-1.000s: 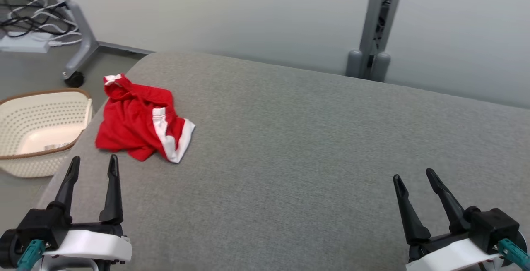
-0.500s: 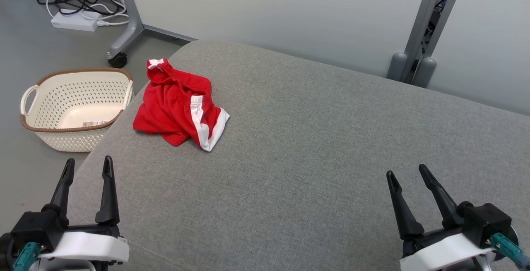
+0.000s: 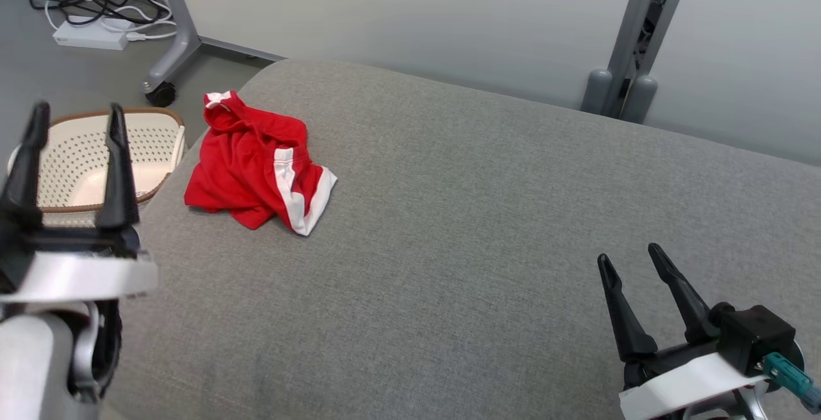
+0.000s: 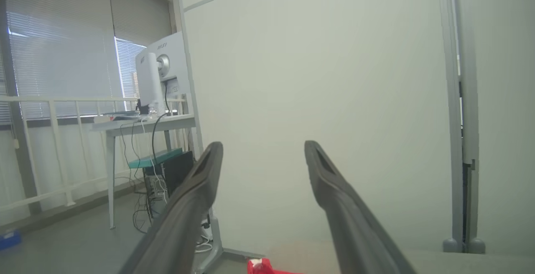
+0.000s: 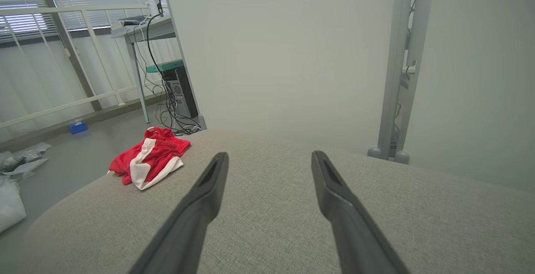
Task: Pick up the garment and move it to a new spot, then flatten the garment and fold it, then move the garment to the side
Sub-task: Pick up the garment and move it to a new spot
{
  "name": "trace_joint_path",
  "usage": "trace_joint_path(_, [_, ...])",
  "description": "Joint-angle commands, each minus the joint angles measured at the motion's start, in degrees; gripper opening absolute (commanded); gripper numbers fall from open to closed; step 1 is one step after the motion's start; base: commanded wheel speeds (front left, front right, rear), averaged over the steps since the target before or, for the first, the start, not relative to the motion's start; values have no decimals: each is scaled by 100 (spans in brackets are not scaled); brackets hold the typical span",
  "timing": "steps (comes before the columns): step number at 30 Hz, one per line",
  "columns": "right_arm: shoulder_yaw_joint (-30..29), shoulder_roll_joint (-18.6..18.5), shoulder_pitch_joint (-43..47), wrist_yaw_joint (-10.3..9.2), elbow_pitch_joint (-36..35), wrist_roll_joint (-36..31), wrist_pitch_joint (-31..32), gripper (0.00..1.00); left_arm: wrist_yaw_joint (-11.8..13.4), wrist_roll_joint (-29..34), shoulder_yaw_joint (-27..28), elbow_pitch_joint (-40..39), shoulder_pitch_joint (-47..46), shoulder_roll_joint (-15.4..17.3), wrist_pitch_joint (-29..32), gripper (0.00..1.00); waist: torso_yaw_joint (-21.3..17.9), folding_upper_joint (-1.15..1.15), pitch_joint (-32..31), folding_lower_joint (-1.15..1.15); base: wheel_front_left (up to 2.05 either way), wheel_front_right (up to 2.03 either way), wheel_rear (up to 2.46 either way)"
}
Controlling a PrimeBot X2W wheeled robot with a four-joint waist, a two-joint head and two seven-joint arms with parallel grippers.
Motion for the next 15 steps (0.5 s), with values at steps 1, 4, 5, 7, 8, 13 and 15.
trace_joint_path(1, [15,-44,-53,-1,-18,-19,18,100,1,76,29,-27,-254,101,75,100,-142,0,91,0,0,0,0])
trace_joint_path(4, [15,-63,-136,-1,-69,-20,39,100,-78,64,-5,-2,-933,260,465,100,-393,0,241,0,0,0,0])
trace_joint_path(5, [24,-73,-164,-1,-86,-29,43,100,-118,16,-2,57,-1166,306,590,100,-485,0,318,0,0,0,0])
trace_joint_path(7, [59,-104,-207,0,-117,-24,50,100,-204,-86,-19,388,-1578,392,923,100,-685,0,473,0,0,0,0])
trace_joint_path(8, [61,-121,-233,0,-127,-16,45,100,-281,-159,-43,579,-1795,411,1070,100,-783,0,558,0,0,0,0])
trace_joint_path(13, [71,-170,-462,0,-148,36,-18,100,-605,-467,-210,2039,-2542,435,1808,100,-1281,0,1063,0,0,0,0])
trace_joint_path(15, [78,-181,-556,0,-137,53,-40,100,-690,-583,-201,2669,-2773,417,1934,100,-1454,0,1260,0,0,0,0])
